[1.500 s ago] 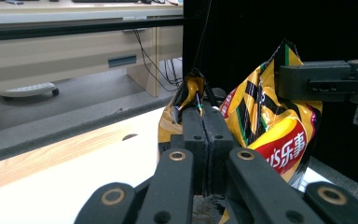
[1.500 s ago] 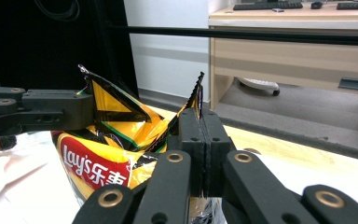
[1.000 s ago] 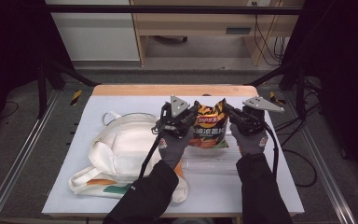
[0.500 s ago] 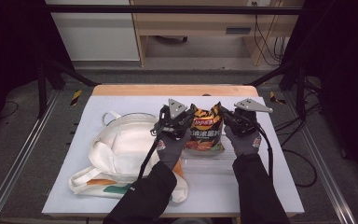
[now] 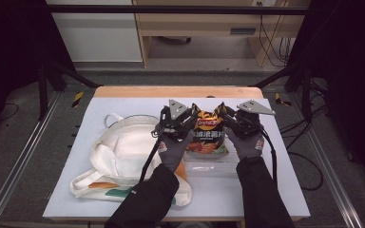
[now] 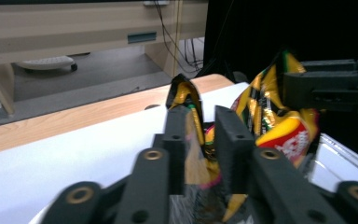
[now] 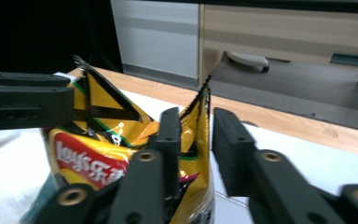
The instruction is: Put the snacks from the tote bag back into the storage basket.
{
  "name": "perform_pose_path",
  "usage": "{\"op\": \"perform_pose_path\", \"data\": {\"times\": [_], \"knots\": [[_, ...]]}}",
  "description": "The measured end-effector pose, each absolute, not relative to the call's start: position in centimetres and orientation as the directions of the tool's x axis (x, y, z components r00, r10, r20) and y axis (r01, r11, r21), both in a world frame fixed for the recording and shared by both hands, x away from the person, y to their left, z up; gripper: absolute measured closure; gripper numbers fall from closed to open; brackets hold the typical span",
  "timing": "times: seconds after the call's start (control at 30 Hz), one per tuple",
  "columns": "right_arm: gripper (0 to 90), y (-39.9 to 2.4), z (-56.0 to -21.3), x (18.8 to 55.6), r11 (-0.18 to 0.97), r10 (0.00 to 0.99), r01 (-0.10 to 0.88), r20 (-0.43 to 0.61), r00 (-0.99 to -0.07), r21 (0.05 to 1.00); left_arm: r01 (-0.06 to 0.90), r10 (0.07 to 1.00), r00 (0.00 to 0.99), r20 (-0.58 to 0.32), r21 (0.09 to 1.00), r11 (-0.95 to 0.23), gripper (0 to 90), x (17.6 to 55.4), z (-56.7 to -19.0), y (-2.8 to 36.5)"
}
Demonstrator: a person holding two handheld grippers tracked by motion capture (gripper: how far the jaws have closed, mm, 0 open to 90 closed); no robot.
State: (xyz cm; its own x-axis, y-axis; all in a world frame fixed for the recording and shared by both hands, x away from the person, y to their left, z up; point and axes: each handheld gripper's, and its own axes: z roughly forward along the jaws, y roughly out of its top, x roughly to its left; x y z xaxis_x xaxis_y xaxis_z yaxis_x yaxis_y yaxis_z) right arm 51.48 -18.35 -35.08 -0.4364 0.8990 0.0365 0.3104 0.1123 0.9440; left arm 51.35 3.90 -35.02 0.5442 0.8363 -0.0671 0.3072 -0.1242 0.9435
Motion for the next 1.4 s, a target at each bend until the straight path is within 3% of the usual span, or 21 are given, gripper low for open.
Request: {"op": "perform_pose_path", "data": {"times": [0.43,0.77,1.4], "knots": [[36.1,-18.8,-33.8,50.9,0.063,0.906,0.21,0.033,-0.422,0.976,0.292,0.806,0.586,-0.083,0.95,-0.114,45.8,50.6,-34.2,6.3],[28.4,-19.4,-32.7,49.9,0.04,0.906,0.198,0.048,-0.419,0.979,0.304,0.795,0.6,-0.086,0.944,-0.127,35.9,49.3,-33.6,11.2],[23.9,-19.8,-32.7,46.7,0.095,0.897,0.231,0.017,-0.441,0.968,0.305,0.845,0.534,-0.027,0.938,-0.163,32.9,45.5,-34.7,22.8]]}}
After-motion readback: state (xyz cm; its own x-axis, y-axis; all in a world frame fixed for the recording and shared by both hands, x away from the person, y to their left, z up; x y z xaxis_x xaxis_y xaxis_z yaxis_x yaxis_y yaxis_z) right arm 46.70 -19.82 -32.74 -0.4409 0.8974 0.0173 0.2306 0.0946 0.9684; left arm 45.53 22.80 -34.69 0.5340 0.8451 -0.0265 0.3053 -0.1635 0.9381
